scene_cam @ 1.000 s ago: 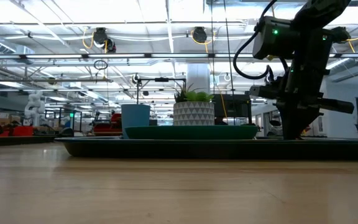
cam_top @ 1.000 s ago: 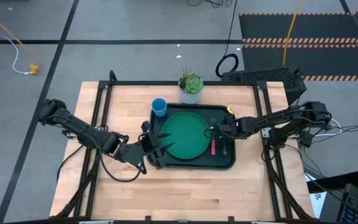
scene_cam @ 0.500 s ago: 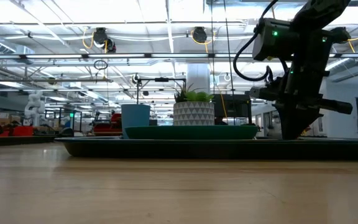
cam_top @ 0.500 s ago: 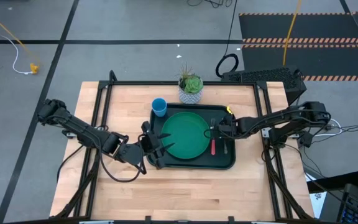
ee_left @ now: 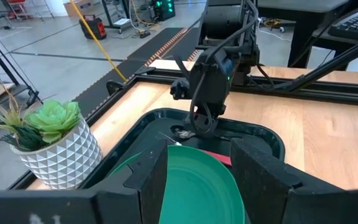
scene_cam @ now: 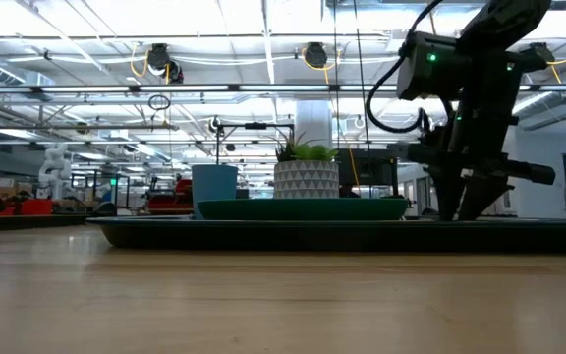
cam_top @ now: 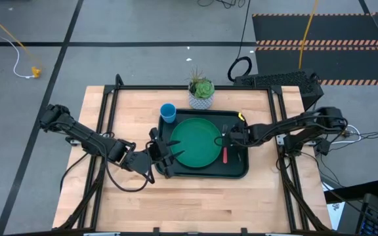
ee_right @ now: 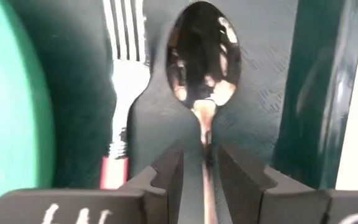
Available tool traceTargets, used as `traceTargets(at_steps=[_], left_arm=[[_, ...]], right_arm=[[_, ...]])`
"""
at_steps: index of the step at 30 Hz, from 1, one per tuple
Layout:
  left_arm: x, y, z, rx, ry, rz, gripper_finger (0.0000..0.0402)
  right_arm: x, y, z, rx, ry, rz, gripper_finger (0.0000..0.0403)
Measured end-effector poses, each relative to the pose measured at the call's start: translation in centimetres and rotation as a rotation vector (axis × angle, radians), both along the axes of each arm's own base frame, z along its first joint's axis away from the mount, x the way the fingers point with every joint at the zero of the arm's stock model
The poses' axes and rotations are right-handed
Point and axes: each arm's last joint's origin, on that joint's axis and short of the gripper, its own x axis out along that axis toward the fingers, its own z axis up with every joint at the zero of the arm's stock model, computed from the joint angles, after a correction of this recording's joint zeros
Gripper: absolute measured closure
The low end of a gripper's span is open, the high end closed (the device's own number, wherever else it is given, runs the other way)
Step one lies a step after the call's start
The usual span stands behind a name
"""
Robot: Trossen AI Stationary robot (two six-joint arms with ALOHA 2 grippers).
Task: Pick and place plate/cup/fork/spoon on tray
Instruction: Put the black spoon to the right side of the pink fork on the black serving tray
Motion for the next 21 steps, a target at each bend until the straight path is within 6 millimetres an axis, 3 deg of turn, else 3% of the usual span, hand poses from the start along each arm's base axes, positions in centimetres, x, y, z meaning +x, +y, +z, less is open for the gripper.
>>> traceTargets(at_steps=[5, 13, 21], left_arm=[[0.0, 0.0, 0.0, 0.001, -0.002, 0.000, 0.0224], [0.0, 0.0, 0.0, 0.002, -0.001, -0.001, 0.0224], [0.0, 0.0, 0.0, 0.002, -0.001, -0.002, 0.0224]], right_arm=[[-0.2, 0.0, 0.8, 0.003, -0.042, 0.001, 0.0312], [-0.4, 1.3, 1.9, 0.147, -0.095, 0.076, 0.0312], [-1.4, 3.1, 1.6, 0.186, -0.001, 0.103, 0.0312]])
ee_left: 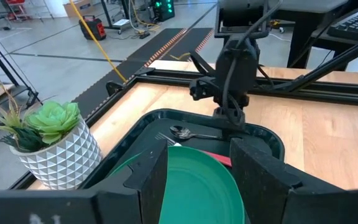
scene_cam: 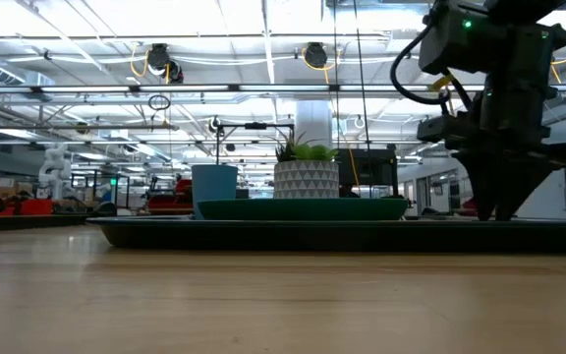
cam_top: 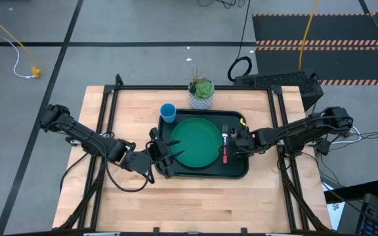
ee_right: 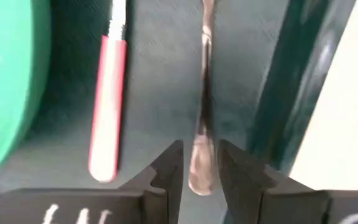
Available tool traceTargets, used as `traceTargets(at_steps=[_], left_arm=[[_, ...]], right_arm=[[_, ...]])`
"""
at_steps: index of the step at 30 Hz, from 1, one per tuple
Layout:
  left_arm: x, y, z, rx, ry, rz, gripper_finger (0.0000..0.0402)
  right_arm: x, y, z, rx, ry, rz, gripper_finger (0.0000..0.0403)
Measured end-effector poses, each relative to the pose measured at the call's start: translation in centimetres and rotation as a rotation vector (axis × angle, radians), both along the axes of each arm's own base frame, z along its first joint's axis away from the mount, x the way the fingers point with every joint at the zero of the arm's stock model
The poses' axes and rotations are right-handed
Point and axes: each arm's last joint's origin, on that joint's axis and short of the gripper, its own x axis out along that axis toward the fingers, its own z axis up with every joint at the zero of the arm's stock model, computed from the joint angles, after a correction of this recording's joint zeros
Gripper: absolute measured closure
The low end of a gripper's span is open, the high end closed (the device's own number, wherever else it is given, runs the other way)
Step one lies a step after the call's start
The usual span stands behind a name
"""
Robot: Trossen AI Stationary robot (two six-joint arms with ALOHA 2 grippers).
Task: Pick and place plate/cup/fork/spoon on tray
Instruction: Put the black spoon to the right side of the pink fork on the black serving tray
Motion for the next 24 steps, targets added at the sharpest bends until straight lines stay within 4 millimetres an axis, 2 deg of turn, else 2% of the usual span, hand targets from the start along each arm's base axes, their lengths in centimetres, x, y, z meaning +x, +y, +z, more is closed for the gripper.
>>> traceTargets(at_steps=[14, 24], left_arm=[[0.0, 0.0, 0.0, -0.002, -0.002, -0.001, 0.0224], [0.0, 0.0, 0.0, -0.003, -0.003, -0.002, 0.0224]], right_arm=[[-0.4, 1.2, -0.2, -0.045, 0.025, -0.019, 0.0319], [0.6, 1.5, -1.4, -0.040, 0.016, -0.015, 0.0319]])
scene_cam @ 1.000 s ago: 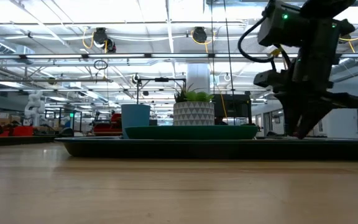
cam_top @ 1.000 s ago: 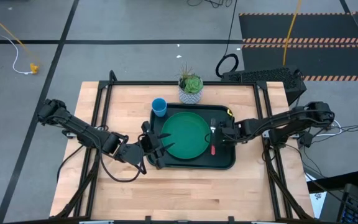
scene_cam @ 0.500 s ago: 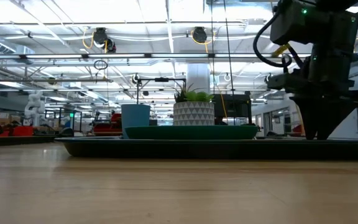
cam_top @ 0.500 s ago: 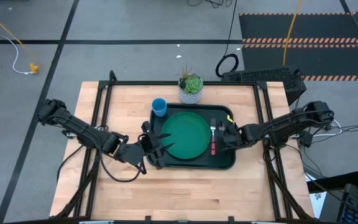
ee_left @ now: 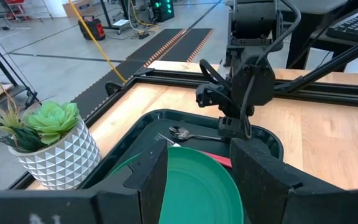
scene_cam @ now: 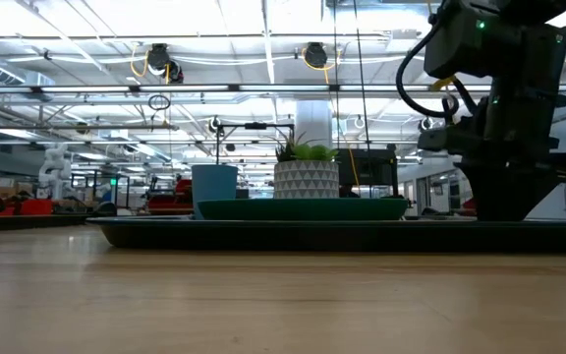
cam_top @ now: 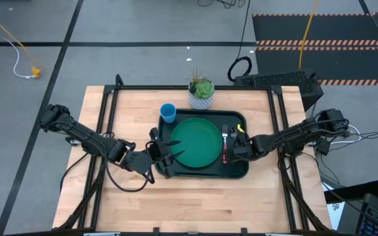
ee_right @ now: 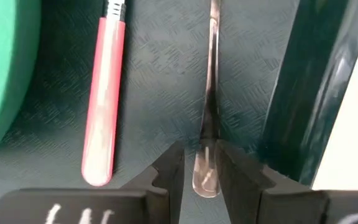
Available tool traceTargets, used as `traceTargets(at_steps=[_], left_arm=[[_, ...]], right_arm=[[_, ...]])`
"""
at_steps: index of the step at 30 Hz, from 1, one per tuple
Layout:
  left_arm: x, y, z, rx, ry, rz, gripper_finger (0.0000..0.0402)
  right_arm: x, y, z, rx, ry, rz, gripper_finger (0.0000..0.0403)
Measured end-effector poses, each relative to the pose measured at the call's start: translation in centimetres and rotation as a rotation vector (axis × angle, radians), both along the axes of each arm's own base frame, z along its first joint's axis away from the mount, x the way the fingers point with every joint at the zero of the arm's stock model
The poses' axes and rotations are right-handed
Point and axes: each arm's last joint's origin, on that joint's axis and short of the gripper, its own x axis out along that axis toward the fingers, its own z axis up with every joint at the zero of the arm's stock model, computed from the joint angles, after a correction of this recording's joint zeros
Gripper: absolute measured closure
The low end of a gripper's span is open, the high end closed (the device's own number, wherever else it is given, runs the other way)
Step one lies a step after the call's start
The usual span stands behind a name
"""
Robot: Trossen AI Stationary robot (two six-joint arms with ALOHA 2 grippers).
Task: Pick and place plate/cup/fork/spoon on tray
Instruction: Put the black spoon to the right side of the pink fork on the black serving tray
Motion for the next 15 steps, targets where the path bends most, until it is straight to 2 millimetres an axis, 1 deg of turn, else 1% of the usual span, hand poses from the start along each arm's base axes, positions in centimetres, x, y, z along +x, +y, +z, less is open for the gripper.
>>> traceTargets(at_steps=[15], left_arm=[[0.00, 0.00, 0.00, 0.000, 0.000, 0.000, 0.0224]], right_arm=[[0.59, 0.13, -0.23, 0.005, -0.036, 0.007, 0.0319]])
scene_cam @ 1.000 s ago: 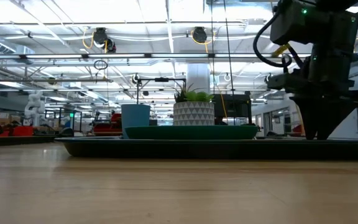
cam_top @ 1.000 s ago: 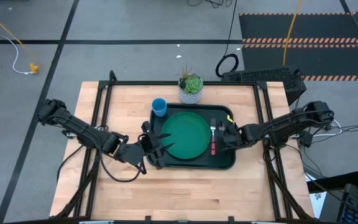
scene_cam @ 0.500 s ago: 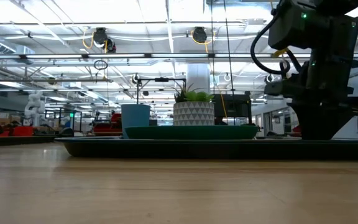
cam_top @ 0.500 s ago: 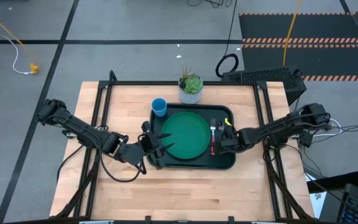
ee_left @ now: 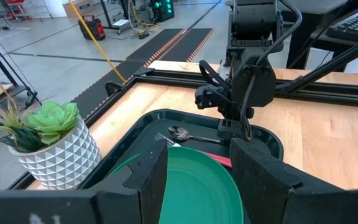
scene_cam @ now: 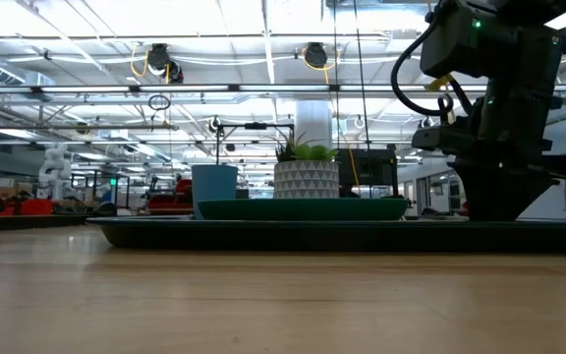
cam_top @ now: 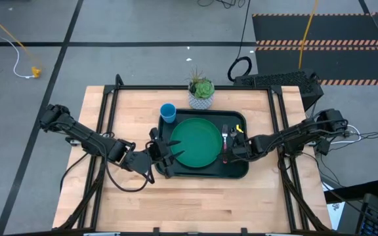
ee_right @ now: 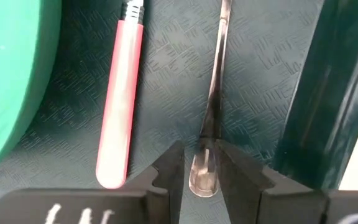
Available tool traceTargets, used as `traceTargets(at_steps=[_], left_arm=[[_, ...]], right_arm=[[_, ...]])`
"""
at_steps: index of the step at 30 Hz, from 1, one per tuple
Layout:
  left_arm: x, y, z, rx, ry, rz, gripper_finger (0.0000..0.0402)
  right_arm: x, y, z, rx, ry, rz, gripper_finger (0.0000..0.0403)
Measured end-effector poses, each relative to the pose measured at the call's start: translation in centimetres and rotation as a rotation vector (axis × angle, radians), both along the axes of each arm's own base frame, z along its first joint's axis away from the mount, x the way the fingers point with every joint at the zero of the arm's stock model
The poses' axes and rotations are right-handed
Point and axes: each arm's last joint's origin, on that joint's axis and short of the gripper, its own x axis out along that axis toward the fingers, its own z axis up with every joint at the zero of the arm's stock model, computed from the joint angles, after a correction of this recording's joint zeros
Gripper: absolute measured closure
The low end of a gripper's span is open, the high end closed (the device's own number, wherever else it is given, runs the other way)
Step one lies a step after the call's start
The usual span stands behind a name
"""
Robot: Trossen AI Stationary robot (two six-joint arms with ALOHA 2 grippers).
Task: Pick and place plate/cup/fork/spoon on tray
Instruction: Put the black spoon to the right side of the pink fork on the black serving tray, then return to Home Position
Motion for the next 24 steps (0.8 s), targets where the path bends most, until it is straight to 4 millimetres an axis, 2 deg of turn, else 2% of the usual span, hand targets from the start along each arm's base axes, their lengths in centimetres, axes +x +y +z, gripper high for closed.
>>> traceTargets(at_steps=[16, 24], left_arm=[[0.0, 0.0, 0.0, 0.000, 0.000, 0.000, 0.0225], [0.0, 0.0, 0.0, 0.006, 0.003, -0.001, 0.0225]], right_arm=[[0.1, 0.0, 0.2, 0.008, -0.026, -0.001, 0.0319], [-0.3, -0.2, 1.9, -0.053, -0.119, 0.011, 0.0319]])
